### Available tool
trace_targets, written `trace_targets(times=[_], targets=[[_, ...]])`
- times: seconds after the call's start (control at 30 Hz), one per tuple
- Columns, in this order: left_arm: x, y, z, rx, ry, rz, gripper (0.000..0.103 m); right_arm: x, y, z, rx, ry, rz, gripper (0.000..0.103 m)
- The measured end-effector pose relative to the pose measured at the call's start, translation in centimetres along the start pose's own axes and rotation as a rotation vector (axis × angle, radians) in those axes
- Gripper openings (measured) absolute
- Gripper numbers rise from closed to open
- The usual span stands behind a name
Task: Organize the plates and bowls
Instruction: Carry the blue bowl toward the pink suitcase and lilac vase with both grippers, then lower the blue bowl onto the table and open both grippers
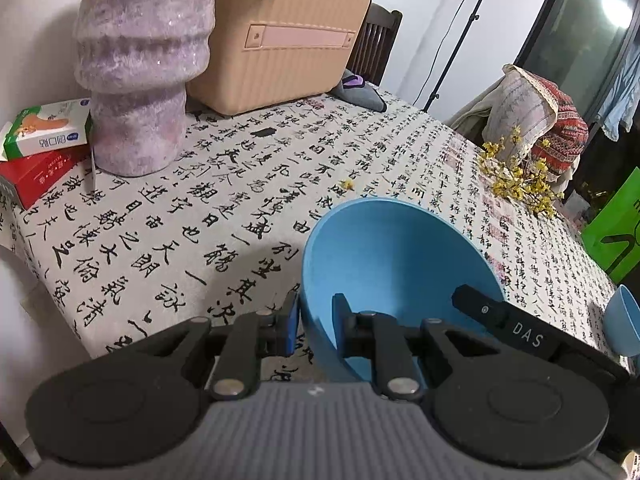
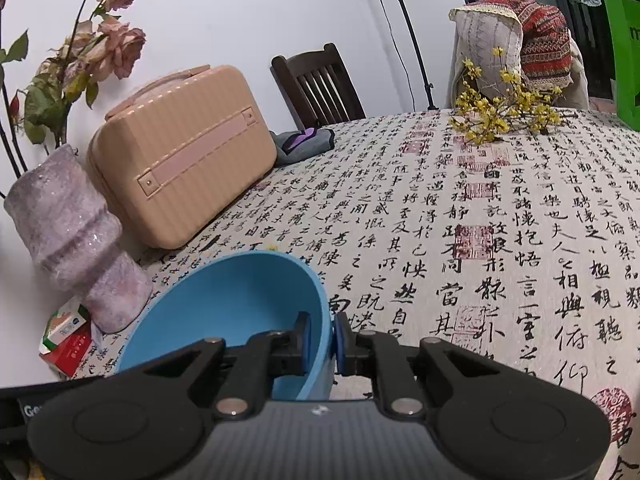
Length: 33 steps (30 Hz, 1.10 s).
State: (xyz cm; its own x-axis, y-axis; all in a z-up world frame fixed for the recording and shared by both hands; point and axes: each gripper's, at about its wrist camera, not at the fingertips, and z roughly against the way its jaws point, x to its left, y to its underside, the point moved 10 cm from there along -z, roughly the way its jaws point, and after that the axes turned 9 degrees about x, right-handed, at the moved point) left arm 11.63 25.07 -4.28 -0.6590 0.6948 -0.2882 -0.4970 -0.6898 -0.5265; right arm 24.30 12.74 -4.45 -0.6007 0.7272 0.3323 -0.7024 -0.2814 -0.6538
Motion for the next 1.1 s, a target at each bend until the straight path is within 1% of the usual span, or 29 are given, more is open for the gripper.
trace_targets(times=[0.1, 0.3, 0.4, 0.5, 0.53, 0.57, 0.6, 0.63, 0.67, 0.7, 0.73, 0.77, 0.8, 0.83, 0.9, 0.93, 0.97, 1.0, 1.03, 1.07, 1.1], targets=[[0.2, 0.2, -0.5, 0.008, 0.000, 0.000, 0.018, -0.1, 0.2, -0.3, 0.002, 0.003, -0.001, 0.012], [0.0, 0.2, -0.4, -0.012, -0.006, -0.019, 0.018, -0.2, 0.4, -0.4, -0.007, 0.007, 0.004, 0.012], [0.0, 0.2, -0.4, -0.011, 0.004, -0.017, 0.018, -0.2, 0.4, -0.4, -0.006, -0.010, -0.002, 0.015], [-0.1, 0.2, -0.2, -0.011, 0.017, -0.016, 0.021, -0.5, 0.2, -0.1, -0.011, -0.048, -0.035, 0.020], [-0.1, 0.2, 0.0, -0.019, 0.021, -0.019, 0.023, -0.6, 0.1, 0.1, -0.016, -0.057, -0.043, 0.023], [-0.1, 0.0, 0.2, -0.030, 0.023, -0.021, 0.030, -0.7, 0.0, 0.3, -0.025, -0.066, -0.049, 0.026], [-0.1, -0.1, 0.5, -0.038, 0.021, -0.021, 0.038, -0.8, -0.2, 0.6, -0.035, -0.072, -0.053, 0.035], [0.0, -0.2, 0.8, -0.048, 0.019, -0.019, 0.042, -1.0, -0.4, 0.9, -0.046, -0.075, -0.056, 0.045], [0.0, -0.4, 1.1, -0.056, 0.020, -0.017, 0.045, -1.0, -0.5, 1.2, -0.056, -0.077, -0.057, 0.049], [0.1, -0.6, 1.4, -0.064, 0.022, -0.015, 0.046, -1.2, -0.7, 1.6, -0.067, -0.078, -0.059, 0.056], [0.1, -0.7, 1.6, -0.069, 0.028, -0.015, 0.047, -1.3, -0.8, 1.9, -0.076, -0.080, -0.060, 0.061], [0.2, -0.9, 1.9, -0.075, 0.033, -0.014, 0.050, -1.4, -0.9, 2.1, -0.084, -0.079, -0.061, 0.061], [0.2, -1.0, 2.2, -0.083, 0.035, -0.014, 0.053, -1.6, -1.0, 2.4, -0.088, -0.081, -0.063, 0.067], [0.3, -1.1, 2.5, -0.091, 0.035, -0.017, 0.055, -1.7, -1.1, 2.6, -0.092, -0.082, -0.066, 0.074], [0.3, -1.3, 3.1, -0.111, 0.032, -0.025, 0.063, -2.0, -1.3, 3.1, -0.103, -0.085, -0.072, 0.084], [0.2, -1.5, 3.5, -0.125, 0.032, -0.030, 0.065, -2.2, -1.4, 3.3, -0.109, -0.087, -0.073, 0.087], [0.2, -1.6, 3.8, -0.138, 0.033, -0.034, 0.070, -2.3, -1.4, 3.6, -0.112, -0.088, -0.074, 0.088], [0.2, -1.7, 4.1, -0.149, 0.031, -0.036, 0.077, -2.4, -1.4, 3.7, -0.114, -0.090, -0.074, 0.092], [0.2, -1.8, 4.5, -0.164, 0.027, -0.036, 0.080, -2.5, -1.5, 3.9, -0.113, -0.090, -0.071, 0.098], [0.2, -1.9, 4.9, -0.178, 0.027, -0.037, 0.084, -2.5, -1.5, 4.1, -0.114, -0.090, -0.068, 0.102], [0.2, -2.0, 5.2, -0.187, 0.028, -0.039, 0.088, -2.5, -1.5, 4.3, -0.118, -0.089, -0.063, 0.103]])
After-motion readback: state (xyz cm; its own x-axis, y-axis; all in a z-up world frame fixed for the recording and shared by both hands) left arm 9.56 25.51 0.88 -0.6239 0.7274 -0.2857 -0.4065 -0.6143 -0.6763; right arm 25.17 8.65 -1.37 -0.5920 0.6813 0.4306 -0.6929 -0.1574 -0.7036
